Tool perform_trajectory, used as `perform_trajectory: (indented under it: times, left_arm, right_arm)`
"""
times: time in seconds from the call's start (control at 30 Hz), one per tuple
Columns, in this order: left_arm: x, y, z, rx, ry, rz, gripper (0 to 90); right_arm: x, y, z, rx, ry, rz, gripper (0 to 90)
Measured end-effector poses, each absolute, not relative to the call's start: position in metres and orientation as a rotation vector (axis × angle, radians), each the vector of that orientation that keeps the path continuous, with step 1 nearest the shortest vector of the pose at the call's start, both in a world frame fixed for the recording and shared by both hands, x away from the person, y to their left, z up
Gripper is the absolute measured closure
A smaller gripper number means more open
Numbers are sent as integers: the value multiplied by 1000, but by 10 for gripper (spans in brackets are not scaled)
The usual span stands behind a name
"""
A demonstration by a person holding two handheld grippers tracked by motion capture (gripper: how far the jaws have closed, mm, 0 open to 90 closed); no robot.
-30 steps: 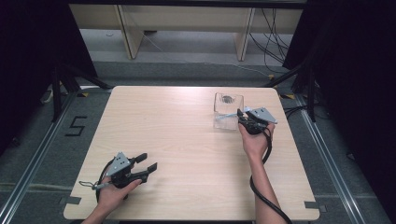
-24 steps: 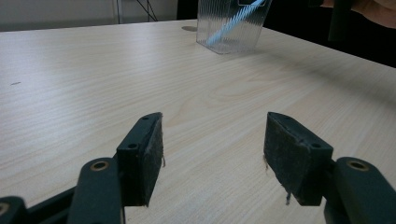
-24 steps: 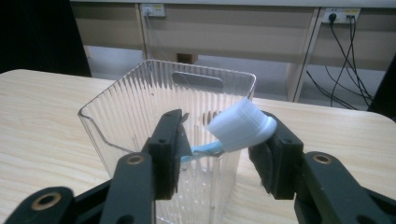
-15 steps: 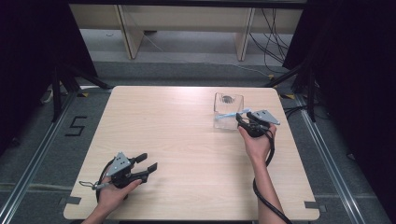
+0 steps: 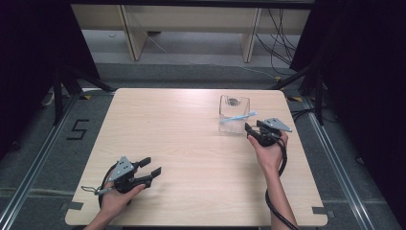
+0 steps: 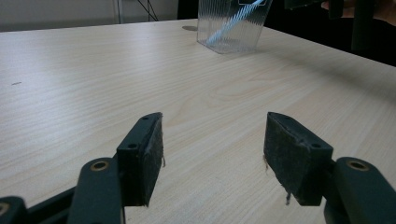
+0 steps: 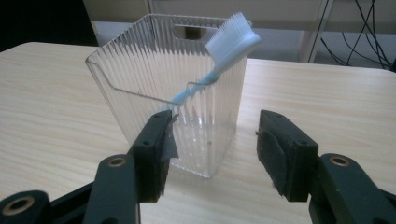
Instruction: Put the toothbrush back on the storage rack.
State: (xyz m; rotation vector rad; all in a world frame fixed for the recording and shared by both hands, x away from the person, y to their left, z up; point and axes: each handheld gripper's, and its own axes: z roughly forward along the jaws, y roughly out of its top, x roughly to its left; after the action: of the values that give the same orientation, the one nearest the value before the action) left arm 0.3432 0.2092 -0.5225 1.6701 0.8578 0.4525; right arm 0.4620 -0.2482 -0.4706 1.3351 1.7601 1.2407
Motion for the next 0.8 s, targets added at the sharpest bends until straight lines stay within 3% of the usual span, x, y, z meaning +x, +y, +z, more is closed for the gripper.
perform_trajectory:
  times: [0.8]
  left_arm:
    - [343, 209, -523, 1669, 859, 457, 372]
  right_arm:
    - [429, -267, -474, 1364, 1790, 1176, 464]
